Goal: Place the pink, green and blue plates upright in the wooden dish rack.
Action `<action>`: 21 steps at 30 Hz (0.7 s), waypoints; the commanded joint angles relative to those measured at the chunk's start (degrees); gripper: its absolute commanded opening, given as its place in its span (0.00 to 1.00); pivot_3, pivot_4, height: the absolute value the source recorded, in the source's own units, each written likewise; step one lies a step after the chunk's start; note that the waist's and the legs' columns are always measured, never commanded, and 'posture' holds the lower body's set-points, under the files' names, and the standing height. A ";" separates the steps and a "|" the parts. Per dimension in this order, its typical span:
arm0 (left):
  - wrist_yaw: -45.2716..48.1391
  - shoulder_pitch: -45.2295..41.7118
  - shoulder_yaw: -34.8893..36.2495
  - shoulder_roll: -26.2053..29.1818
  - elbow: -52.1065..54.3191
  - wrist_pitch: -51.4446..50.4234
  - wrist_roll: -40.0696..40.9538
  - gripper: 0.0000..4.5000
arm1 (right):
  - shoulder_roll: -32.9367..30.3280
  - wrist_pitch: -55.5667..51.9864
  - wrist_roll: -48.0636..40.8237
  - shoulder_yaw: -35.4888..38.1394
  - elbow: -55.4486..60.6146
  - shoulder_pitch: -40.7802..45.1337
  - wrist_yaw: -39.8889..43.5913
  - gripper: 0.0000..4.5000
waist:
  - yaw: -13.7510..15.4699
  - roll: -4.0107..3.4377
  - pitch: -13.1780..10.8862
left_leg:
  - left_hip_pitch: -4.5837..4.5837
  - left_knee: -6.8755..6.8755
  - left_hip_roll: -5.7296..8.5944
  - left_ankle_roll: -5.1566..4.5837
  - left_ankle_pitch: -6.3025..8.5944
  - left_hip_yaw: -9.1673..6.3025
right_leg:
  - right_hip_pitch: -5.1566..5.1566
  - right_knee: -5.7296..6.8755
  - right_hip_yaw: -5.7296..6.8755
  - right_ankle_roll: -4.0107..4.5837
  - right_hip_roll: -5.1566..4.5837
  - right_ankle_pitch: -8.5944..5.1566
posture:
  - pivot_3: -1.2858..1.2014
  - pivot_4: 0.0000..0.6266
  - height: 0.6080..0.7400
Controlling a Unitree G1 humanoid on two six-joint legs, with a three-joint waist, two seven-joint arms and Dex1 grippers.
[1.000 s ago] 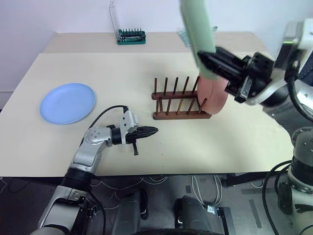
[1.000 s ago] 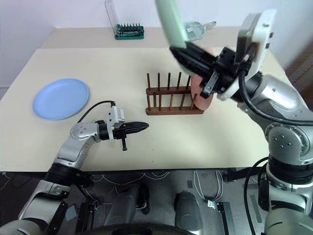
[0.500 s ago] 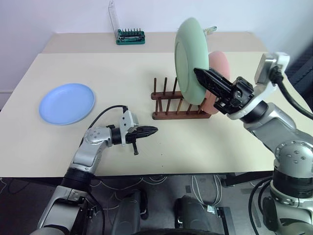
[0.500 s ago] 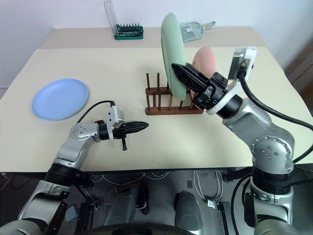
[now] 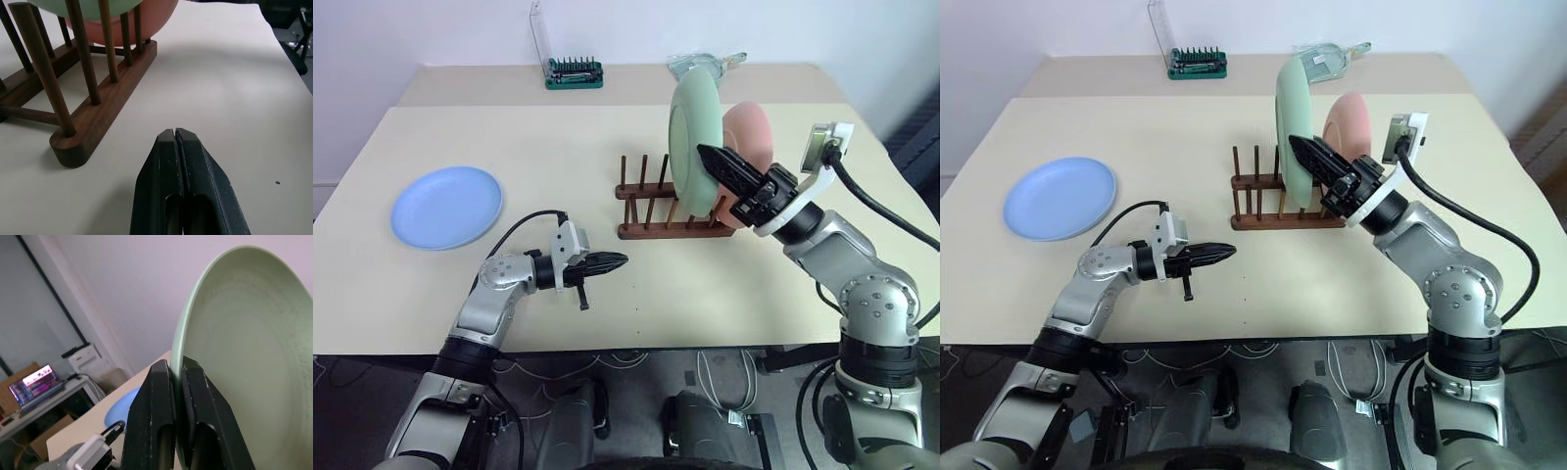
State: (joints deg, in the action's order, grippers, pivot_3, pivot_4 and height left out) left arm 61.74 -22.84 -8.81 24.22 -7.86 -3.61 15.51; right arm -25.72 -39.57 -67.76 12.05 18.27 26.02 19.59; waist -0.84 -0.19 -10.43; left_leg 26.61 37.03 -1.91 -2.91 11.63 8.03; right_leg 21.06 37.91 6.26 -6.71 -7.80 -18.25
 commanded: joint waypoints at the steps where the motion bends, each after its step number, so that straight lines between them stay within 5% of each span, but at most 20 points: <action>1: -0.17 0.14 0.55 0.33 2.14 -0.09 0.53 0.00 | 0.97 1.23 1.16 1.07 -1.03 1.73 0.20 0.00 | 0.02 0.00 0.00 | 0.00 0.00 0.00 0.00 0.00 0.00 | 0.00 0.00 0.00 0.00 0.00 0.00 | 0.52 0.24 0.97; 8: -0.49 0.14 0.55 0.47 2.26 -0.18 0.53 0.00 | 2.04 0.56 3.10 0.89 -3.51 2.03 1.26 0.00 | 0.02 0.00 0.00 | 0.02 0.00 0.00 0.05 -0.03 0.00 | 0.02 0.00 0.00 0.00 0.00 0.00 | 0.52 0.24 0.97; 16: -0.70 0.44 0.59 0.66 2.65 -0.39 0.61 0.00 | 1.96 0.54 4.87 0.70 -2.50 1.92 1.61 0.89 | 0.00 0.00 0.00 | 0.02 0.00 0.00 0.05 -0.03 0.01 | 0.03 0.00 0.00 0.00 0.00 0.00 | 0.52 0.24 0.97; 21: -0.72 0.41 0.69 0.71 2.72 -0.55 0.69 0.00 | 0.47 0.40 6.40 1.16 0.20 2.23 1.32 0.89 | 0.01 -0.01 -0.01 | 0.03 -0.01 0.00 0.05 -0.03 0.01 | 0.04 0.00 0.00 0.00 0.00 0.00 | 0.52 0.24 0.97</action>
State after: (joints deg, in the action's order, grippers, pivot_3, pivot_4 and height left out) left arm 61.04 -22.67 -8.80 24.61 -7.61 -4.37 15.52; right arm -24.09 -39.65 -61.53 12.06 14.71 26.99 20.70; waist -0.83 -0.20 -10.44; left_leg 26.65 37.03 -1.90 -2.86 11.60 8.04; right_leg 21.11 37.91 6.26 -6.71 -7.80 -18.25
